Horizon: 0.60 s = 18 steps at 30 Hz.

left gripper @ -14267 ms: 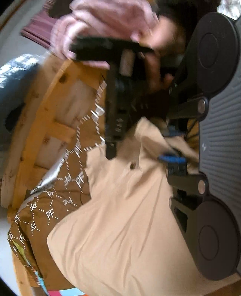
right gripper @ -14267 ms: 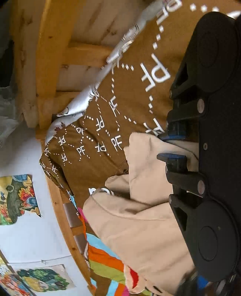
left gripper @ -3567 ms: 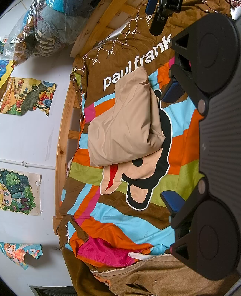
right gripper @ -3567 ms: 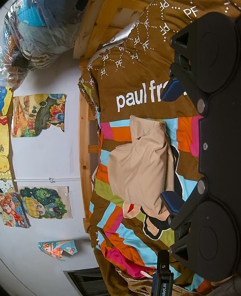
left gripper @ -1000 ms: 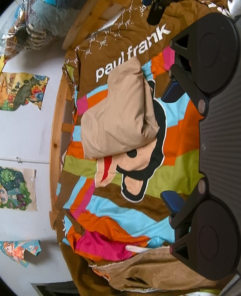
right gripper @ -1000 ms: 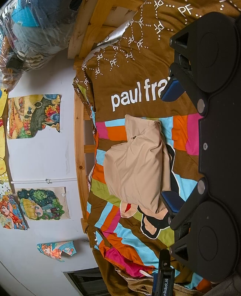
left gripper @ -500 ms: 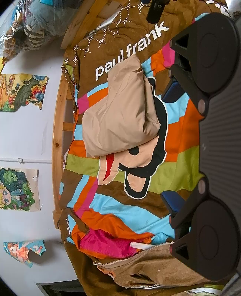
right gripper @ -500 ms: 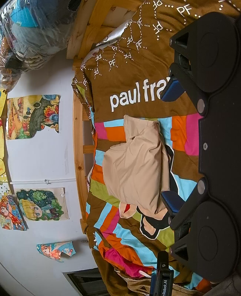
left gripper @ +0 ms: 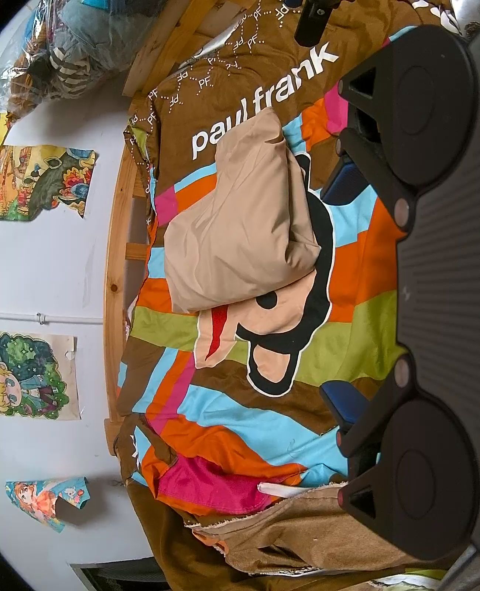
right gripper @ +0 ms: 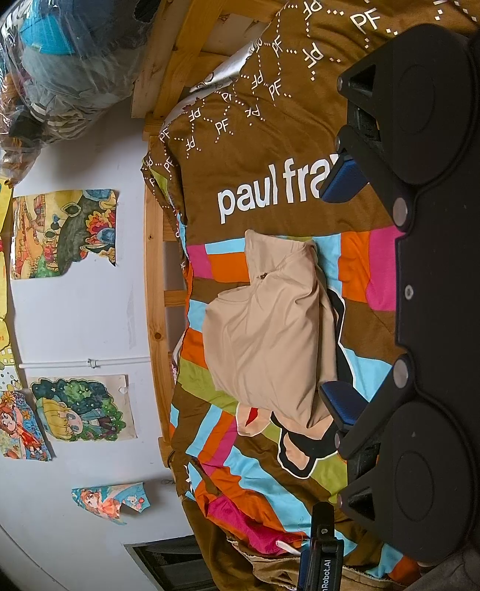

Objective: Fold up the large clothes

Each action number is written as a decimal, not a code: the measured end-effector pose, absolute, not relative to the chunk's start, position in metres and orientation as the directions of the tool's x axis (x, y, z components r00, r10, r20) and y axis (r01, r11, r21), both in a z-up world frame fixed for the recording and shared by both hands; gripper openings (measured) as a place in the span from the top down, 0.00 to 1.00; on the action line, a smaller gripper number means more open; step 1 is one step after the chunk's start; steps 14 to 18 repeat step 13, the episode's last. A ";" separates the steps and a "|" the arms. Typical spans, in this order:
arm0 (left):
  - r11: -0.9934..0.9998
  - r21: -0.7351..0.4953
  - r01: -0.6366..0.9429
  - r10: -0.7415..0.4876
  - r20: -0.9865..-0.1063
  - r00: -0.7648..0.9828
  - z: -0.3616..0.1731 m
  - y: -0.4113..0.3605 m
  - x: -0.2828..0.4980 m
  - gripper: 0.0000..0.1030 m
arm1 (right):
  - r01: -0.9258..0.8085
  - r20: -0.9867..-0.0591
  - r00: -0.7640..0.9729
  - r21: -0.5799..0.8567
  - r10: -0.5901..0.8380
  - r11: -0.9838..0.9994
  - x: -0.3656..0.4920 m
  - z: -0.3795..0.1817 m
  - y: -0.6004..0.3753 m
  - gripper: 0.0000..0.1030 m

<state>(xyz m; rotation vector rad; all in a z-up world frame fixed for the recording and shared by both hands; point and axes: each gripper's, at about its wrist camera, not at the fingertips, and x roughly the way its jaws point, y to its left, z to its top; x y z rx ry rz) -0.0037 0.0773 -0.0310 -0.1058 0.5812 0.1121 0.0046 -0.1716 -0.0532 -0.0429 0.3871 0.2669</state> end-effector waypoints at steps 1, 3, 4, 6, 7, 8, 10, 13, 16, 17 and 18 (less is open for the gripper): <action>0.988 -0.068 -0.136 0.076 -0.553 0.830 -0.031 0.077 -0.004 0.01 | -0.265 -0.379 0.891 0.009 0.249 0.964 0.005 -0.053 -0.172 0.01; 0.988 -0.067 -0.138 0.078 -0.556 0.828 -0.031 0.078 -0.003 0.01 | -0.265 -0.378 0.892 0.009 0.249 0.964 0.005 -0.053 -0.172 0.01; 0.988 -0.067 -0.138 0.078 -0.557 0.827 -0.032 0.077 -0.003 0.01 | -0.265 -0.379 0.891 0.010 0.249 0.964 0.004 -0.053 -0.172 0.01; 0.988 -0.069 -0.136 0.075 -0.559 0.826 -0.032 0.078 -0.003 0.01 | -0.265 -0.379 0.891 0.010 0.249 0.964 0.005 -0.053 -0.172 0.01; 0.988 -0.068 -0.136 0.076 -0.558 0.827 -0.032 0.078 -0.003 0.01 | -0.265 -0.379 0.891 0.010 0.249 0.964 0.005 -0.053 -0.172 0.01; 0.988 -0.067 -0.137 0.077 -0.558 0.826 -0.032 0.077 -0.003 0.01 | -0.265 -0.379 0.891 0.010 0.249 0.964 0.005 -0.053 -0.172 0.01; 0.988 -0.067 -0.138 0.077 -0.559 0.826 -0.032 0.077 -0.003 0.01 | -0.266 -0.380 0.891 0.010 0.249 0.964 0.005 -0.053 -0.172 0.01; 0.988 -0.068 -0.139 0.078 -0.559 0.826 -0.032 0.077 -0.003 0.01 | -0.265 -0.381 0.891 0.011 0.249 0.964 0.004 -0.054 -0.172 0.01; 0.988 -0.068 -0.139 0.078 -0.559 0.826 -0.032 0.077 -0.003 0.01 | -0.265 -0.381 0.891 0.011 0.249 0.964 0.004 -0.054 -0.172 0.01; 0.988 -0.068 -0.139 0.078 -0.559 0.826 -0.032 0.077 -0.003 0.01 | -0.265 -0.381 0.891 0.011 0.249 0.964 0.004 -0.054 -0.172 0.01; 0.988 -0.068 -0.139 0.078 -0.559 0.826 -0.032 0.077 -0.003 0.01 | -0.265 -0.381 0.891 0.011 0.249 0.964 0.004 -0.054 -0.172 0.01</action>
